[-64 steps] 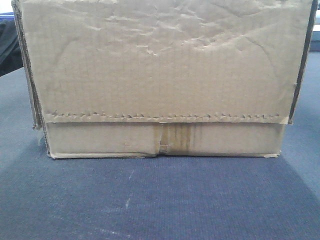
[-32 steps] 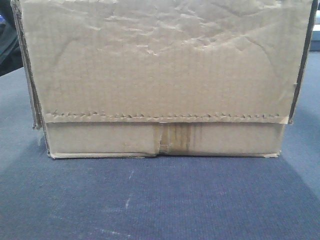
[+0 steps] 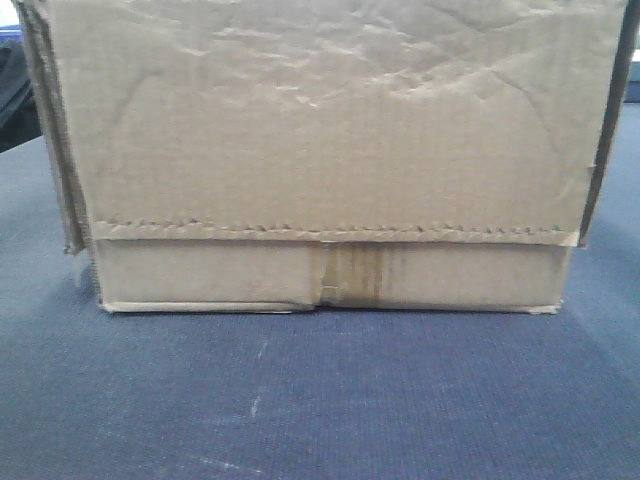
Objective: Stack two boxes on right shelf middle
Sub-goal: 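Lift the two stacked boxes off the table with both grippers, then hold the boxes with both grippers while driving past the red table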
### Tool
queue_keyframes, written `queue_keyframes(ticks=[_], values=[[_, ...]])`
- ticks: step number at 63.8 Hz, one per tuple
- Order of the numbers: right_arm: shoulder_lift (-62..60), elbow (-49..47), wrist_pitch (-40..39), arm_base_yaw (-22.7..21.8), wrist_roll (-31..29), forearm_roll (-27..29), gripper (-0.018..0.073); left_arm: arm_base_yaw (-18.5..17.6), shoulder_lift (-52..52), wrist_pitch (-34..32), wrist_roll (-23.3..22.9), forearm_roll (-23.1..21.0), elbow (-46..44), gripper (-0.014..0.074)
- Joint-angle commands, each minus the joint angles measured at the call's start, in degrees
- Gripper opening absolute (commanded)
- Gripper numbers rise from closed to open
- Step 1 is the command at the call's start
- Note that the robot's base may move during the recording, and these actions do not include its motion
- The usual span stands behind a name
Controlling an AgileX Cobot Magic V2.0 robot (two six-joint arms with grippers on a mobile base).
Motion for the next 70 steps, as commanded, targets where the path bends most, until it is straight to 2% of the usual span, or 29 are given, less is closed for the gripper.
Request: queue_keyframes(ticks=[1, 19, 32, 58, 70], values=[[0.08, -0.50, -0.45, -0.55, -0.65, -1.96, -0.0154, 0.00, -0.45, -1.00, -0.89, 0.92, 0.00, -0.0111], [-0.96, -0.50, 0.74, -0.55, -0.65, -1.96, -0.0153, 0.00, -0.76, 1.19, -1.76, 0.92, -0.84, -0.0111], [-5.43, -1.93, 0.23, -0.55, -0.65, -1.96, -0.0153, 0.00, -4.34, 2.33, -1.76, 0.80, -5.02, -0.0111], [-16.06, -17.00, 0.10, -0.55, -0.65, -1.96, -0.0153, -0.31, -14.40, 2.71, -1.76, 0.53, -19.69, -0.0111], [-18.41, -20.04, -0.99, -0.55, -0.65, -1.88, -0.0153, -0.45, -17.69, 2.39, -1.76, 0.39, -22.71, -0.0111]])
